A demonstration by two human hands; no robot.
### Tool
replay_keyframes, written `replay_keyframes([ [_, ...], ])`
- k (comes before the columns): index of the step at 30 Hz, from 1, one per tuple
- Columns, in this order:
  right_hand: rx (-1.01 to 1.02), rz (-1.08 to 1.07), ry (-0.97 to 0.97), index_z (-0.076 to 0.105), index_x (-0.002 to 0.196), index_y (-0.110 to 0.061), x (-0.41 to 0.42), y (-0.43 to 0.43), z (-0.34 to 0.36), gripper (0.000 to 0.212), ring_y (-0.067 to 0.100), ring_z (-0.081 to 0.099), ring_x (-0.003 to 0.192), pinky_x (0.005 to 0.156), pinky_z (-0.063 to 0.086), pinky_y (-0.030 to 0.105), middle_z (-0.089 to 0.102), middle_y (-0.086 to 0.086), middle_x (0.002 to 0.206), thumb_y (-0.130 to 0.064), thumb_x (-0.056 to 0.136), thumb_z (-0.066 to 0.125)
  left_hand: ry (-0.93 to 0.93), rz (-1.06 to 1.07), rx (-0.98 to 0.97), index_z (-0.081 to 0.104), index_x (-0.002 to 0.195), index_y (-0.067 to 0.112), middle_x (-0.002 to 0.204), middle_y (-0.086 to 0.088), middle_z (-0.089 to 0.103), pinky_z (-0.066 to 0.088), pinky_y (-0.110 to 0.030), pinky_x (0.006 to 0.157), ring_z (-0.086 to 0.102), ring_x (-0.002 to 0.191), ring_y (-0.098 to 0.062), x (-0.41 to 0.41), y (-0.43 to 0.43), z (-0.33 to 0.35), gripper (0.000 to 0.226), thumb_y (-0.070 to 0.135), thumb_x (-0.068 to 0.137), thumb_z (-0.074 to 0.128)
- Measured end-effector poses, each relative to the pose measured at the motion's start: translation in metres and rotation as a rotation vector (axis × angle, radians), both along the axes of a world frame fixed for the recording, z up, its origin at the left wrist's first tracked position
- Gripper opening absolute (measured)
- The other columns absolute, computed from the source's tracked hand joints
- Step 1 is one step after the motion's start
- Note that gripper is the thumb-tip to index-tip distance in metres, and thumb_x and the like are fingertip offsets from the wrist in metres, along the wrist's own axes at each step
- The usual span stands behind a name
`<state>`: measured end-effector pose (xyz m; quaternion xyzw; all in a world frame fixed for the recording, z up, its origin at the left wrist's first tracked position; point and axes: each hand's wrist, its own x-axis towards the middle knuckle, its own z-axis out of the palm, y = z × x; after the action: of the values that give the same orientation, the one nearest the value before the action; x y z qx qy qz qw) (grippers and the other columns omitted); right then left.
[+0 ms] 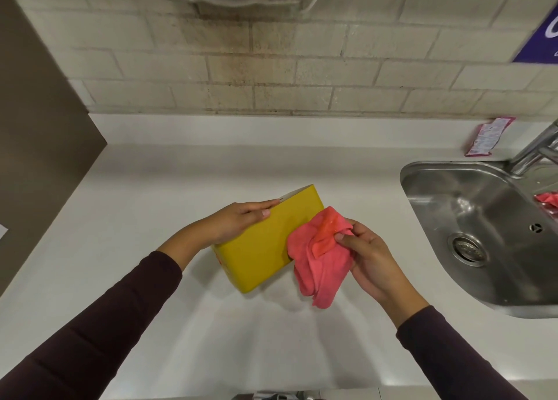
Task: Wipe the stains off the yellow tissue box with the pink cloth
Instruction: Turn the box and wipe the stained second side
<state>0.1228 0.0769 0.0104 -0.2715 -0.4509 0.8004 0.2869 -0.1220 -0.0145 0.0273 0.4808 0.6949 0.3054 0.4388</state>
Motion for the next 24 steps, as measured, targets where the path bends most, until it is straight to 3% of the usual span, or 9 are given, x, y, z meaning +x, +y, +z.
replay_keyframes([
  [2,0.048,0.007,-0.017,0.065,0.102,-0.006,0.002,0.001,0.002,0.028,0.019,0.066,0.087,0.074,0.054,0.024,0.072,0.007,0.092,-0.005,0.075,0.057,-0.016,0.004,0.004,0.046,0.13,0.041,0.133,0.014,0.047,0.037,-0.01,0.081,0.045,0.114,-0.003,-0.001,0.0,0.002,0.035,0.038,0.095,0.042],
  [5,0.087,0.021,-0.026,0.065,0.106,-0.014,0.007,0.005,0.006,0.028,0.015,0.065,0.095,0.074,0.053,0.024,0.07,0.003,0.103,-0.002,0.087,0.049,-0.031,0.003,-0.012,0.048,0.126,0.043,0.129,0.013,0.05,0.043,-0.017,0.082,0.052,0.108,-0.005,-0.004,0.002,0.004,0.031,0.037,0.095,0.042],
  [9,0.133,0.025,-0.142,0.06,0.116,-0.017,0.012,0.01,0.009,0.028,0.017,0.063,0.101,0.078,0.052,0.027,0.065,0.005,0.113,-0.008,0.098,0.039,-0.042,0.002,-0.025,0.048,0.118,0.046,0.117,0.018,0.052,0.045,-0.006,0.066,0.054,0.096,0.005,-0.003,0.003,0.007,0.026,0.034,0.096,0.041],
  [11,0.12,0.025,-0.225,0.056,0.115,-0.016,0.014,0.011,0.01,0.024,0.018,0.062,0.096,0.078,0.051,0.029,0.064,0.007,0.11,-0.013,0.099,0.039,-0.058,0.009,-0.028,0.049,0.115,0.047,0.112,0.022,0.053,0.044,-0.002,0.06,0.055,0.094,0.006,-0.001,0.002,0.008,0.025,0.034,0.096,0.041],
  [15,0.096,0.019,-0.351,0.054,0.113,-0.004,0.018,0.013,0.013,0.02,0.022,0.061,0.091,0.077,0.048,0.031,0.065,0.012,0.102,-0.014,0.097,0.045,-0.063,0.018,-0.033,0.049,0.113,0.05,0.11,0.025,0.054,0.045,-0.007,0.064,0.056,0.094,0.005,0.0,0.001,0.009,0.024,0.035,0.096,0.041],
  [18,0.137,-0.025,-0.388,0.057,0.104,-0.005,0.02,0.012,0.017,0.014,0.02,0.064,0.081,0.068,0.05,0.026,0.069,0.01,0.091,-0.013,0.095,0.049,-0.052,0.027,-0.031,0.049,0.11,0.052,0.108,0.027,0.053,0.044,-0.01,0.066,0.056,0.093,0.006,0.0,0.002,0.011,0.023,0.036,0.096,0.041],
  [21,0.319,-0.183,-0.454,0.061,0.083,-0.013,0.021,0.011,0.019,0.011,0.009,0.064,0.068,0.06,0.048,0.018,0.07,-0.001,0.074,-0.016,0.092,0.055,-0.04,0.031,-0.032,0.049,0.113,0.05,0.109,0.024,0.053,0.043,-0.014,0.069,0.055,0.094,0.004,0.0,0.004,0.011,0.024,0.036,0.096,0.04],
  [24,0.528,-0.343,-0.538,0.062,0.075,-0.006,0.022,0.012,0.021,0.02,0.008,0.055,0.061,0.058,0.042,0.015,0.063,0.003,0.068,-0.017,0.091,0.058,-0.038,0.034,-0.037,0.048,0.117,0.047,0.11,0.023,0.053,0.043,-0.012,0.069,0.055,0.094,0.005,-0.001,0.003,0.011,0.025,0.035,0.096,0.04],
])
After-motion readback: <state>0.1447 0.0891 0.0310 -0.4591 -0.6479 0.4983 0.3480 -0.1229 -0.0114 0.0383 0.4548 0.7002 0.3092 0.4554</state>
